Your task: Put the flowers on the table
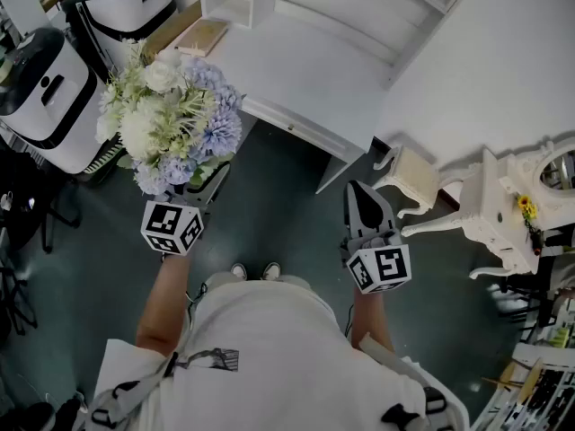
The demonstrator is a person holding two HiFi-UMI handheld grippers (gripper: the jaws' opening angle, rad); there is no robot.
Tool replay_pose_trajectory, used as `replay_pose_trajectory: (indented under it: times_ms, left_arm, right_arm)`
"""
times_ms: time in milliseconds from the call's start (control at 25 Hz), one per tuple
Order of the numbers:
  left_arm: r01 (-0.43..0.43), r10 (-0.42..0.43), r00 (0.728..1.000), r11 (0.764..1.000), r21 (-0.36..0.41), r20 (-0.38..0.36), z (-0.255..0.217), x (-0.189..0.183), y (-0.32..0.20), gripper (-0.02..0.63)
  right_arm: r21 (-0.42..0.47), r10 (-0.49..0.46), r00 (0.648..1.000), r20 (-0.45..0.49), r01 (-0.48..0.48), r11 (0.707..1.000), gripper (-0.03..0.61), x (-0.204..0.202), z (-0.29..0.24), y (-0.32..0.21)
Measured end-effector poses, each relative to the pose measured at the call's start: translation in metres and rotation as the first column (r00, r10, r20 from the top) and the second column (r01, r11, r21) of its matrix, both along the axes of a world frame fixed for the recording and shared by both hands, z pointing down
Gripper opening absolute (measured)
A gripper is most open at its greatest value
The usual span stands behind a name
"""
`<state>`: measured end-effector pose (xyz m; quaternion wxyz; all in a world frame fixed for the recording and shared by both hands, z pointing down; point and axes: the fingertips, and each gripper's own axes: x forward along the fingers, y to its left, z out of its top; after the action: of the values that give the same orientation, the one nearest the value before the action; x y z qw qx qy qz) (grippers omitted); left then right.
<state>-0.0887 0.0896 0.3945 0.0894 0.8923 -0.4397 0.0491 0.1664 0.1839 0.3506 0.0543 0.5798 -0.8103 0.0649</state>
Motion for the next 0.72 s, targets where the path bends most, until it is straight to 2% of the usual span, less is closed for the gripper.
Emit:
replay_pose_trajectory:
  times_ms: [440, 720]
  left_arm:
    - [0.030, -0.030, 1.000, 1.000, 0.006, -0.005, -0.003, 0.011, 0.006, 0.390]
    - [0.061, -0.061, 0.998, 0.998, 0.029, -0.014, -0.011, 0.020, 0.007, 0.390]
  right_arm:
    - [0.002, -0.023, 1.000, 0.014, 0.023, 1.000, 0.009, 0.013, 0.001, -0.001]
    - [0.033, -0.093, 0.995, 0.037, 0.092, 0.995, 0.009, 0.018, 0.005, -0.005]
